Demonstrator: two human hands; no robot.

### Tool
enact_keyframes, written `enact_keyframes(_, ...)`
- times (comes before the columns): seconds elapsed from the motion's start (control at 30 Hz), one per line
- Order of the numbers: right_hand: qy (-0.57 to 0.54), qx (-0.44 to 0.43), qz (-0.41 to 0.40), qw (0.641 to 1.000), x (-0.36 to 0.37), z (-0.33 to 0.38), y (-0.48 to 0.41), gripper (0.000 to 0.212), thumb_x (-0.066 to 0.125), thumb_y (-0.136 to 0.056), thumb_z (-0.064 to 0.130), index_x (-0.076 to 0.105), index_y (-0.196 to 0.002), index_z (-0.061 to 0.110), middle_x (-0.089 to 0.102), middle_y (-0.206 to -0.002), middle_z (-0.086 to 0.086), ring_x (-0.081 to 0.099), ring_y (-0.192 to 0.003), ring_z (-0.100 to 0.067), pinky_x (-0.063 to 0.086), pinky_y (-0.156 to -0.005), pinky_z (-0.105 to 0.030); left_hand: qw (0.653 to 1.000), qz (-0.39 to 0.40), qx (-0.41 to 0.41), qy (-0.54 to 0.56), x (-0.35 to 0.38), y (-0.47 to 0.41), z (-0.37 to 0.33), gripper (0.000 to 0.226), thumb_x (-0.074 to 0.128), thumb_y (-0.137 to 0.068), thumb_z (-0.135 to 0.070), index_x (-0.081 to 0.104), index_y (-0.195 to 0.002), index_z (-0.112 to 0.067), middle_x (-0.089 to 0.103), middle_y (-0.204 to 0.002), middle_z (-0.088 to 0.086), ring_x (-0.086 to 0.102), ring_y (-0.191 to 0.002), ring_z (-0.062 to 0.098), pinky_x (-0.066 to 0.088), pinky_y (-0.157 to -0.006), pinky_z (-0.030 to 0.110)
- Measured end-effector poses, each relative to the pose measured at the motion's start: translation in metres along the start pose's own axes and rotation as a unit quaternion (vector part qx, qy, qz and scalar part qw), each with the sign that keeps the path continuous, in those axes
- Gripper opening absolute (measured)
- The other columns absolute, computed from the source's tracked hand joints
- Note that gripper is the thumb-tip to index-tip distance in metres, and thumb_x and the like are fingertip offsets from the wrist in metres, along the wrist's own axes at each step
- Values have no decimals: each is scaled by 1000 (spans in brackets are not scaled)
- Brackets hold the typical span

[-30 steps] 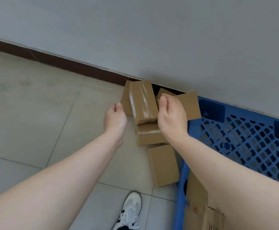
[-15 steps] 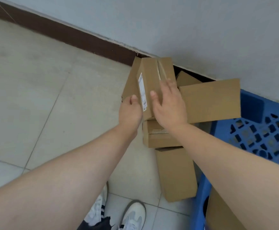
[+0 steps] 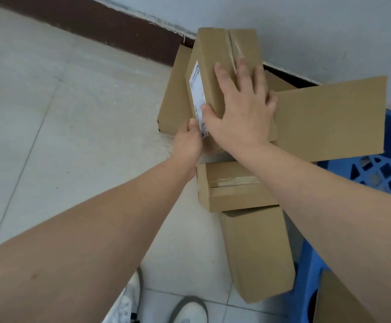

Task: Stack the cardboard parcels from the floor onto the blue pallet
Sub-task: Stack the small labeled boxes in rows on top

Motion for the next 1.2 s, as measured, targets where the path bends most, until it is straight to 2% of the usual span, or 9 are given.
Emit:
enact_keyframes(0.2,-198,49,5,979,-21,-5,-1,65,53,-81,48,30,-141,43,20,-156,6,14,-144,-18,17,-112,-51,995,-90,34,-9,-22,11,-18,40,27,-102,-35,57,-118,-13,59,-109,1,53,-97,17,42,-83,29)
enact_keyframes(0.33,-478,128,55,867,-37,-8,11,67,65,-76,39,41,-139,36,40,-146,12,37,-132,-3,31,-112,-34,990,-127,62,-21,-53,35,-32,33,29,-101,-34,58,-90,-20,62,-97,-3,53,-86,14,42,-77,28)
enact_keyframes(0.43,-531,154,109,826,-53,-8,33,59,57,-88,33,34,-143,35,43,-143,14,43,-128,-4,36,-109,-32,987,-143,77,-12,-66,65,-48,28,32,-99,-31,59,-100,-21,63,-99,-5,56,-88,13,48,-83,32)
enact_keyframes(0.57,-499,137,96,850,-97,-6,60,51,34,-100,28,19,-148,33,28,-152,13,28,-138,-4,22,-113,-23,987,-123,102,-8,-63,113,-77,28,31,-100,-28,54,-115,-28,63,-114,-6,59,-103,12,49,-95,36)
enact_keyframes(0.67,-450,105,50,885,-141,-4,78,45,30,-101,22,27,-146,29,45,-128,22,40,-114,6,29,-92,-4,982,-105,152,-31,-58,150,-102,40,28,-96,-29,54,-126,-28,63,-122,-8,57,-114,12,45,-102,37)
enact_keyframes(0.77,-414,100,23,905,-178,-7,94,39,29,-100,19,37,-138,27,49,-109,23,45,-96,3,37,-84,-16,977,-107,182,-36,-54,185,-123,44,29,-97,-26,50,-135,-27,61,-129,-7,55,-120,12,44,-105,39)
enact_keyframes(0.9,-392,123,4,912,-217,-17,116,42,28,-100,22,33,-141,24,57,-125,11,54,-111,-14,43,-89,-32,967,-113,228,-33,-42,233,-147,43,32,-98,-24,49,-137,-24,59,-131,-7,55,-120,12,43,-105,37)
enact_keyframes(1.07,-406,153,-28,901,-262,-30,160,45,28,-102,21,26,-147,21,48,-138,4,43,-123,-14,28,-84,-16,968,-86,236,-15,-26,291,-160,42,33,-101,-21,42,-142,-23,50,-138,-14,47,-125,4,36,-109,25)
enact_keyframes(1.2,-400,163,-54,900,-285,-40,200,46,28,-102,25,25,-148,21,47,-140,4,42,-129,-15,32,-98,-24,969,-65,237,1,-18,338,-151,41,32,-102,-18,44,-141,-23,52,-115,-28,50,-109,-2,38,-97,17)
Point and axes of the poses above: each hand's wrist, its own y-axis away from the middle knuckle, its own x-axis out of the palm, z = x × y, the point moved 5 cm from there along -y, towards the middle knuckle
